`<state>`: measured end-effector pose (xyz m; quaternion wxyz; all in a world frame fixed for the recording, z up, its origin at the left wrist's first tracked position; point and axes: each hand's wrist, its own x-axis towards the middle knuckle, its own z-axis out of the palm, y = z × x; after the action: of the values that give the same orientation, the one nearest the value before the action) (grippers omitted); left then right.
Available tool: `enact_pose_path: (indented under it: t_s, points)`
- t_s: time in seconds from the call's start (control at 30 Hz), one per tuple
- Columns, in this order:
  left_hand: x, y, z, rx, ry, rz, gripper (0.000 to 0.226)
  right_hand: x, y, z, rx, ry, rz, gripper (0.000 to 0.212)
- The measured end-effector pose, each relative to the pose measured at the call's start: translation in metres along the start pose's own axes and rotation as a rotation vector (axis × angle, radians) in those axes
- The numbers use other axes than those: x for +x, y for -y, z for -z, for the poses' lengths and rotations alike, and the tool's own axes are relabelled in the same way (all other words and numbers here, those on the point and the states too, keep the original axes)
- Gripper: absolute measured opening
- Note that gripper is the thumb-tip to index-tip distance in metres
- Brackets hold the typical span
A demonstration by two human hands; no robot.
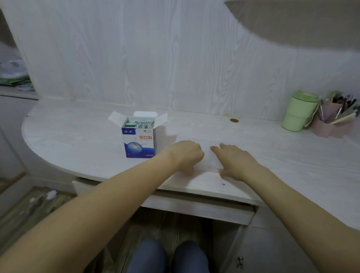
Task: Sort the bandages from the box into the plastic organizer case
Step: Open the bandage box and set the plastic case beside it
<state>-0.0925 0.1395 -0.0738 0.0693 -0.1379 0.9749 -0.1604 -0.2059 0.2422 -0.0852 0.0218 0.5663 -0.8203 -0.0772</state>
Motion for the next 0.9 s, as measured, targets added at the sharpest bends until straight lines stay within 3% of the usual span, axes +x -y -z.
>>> enact_pose_path:
  t_s: [0.23, 0.43, 0.53, 0.63, 0.77, 0.9]
  points:
    - [0.001, -0.003, 0.004, -0.020, 0.031, 0.007, 0.028, 0.003, 0.010, -0.009, -0.119, 0.119, -0.016, 0.076]
    - [-0.001, 0.004, 0.001, -0.078, 0.031, 0.040, 0.027, 0.000, 0.006, -0.001, -0.045, 0.157, 0.008, 0.076]
    - [0.003, 0.010, -0.002, -0.087, 0.036, 0.023, 0.027, 0.000, 0.000, 0.006, 0.069, 0.171, 0.022, 0.073]
    - [0.003, 0.023, -0.006, -0.109, 0.015, -0.018, 0.041, -0.008, -0.015, 0.017, 0.304, 0.120, 0.012, 0.065]
    - [-0.002, 0.037, 0.001, -0.190, -0.209, -0.005, 0.039, -0.018, -0.041, 0.030, 0.523, -0.056, -0.003, 0.045]
    - [0.002, 0.037, 0.010, -0.162, -0.471, 0.063, 0.036, -0.013, -0.054, 0.032, 0.677, -0.234, -0.033, 0.048]
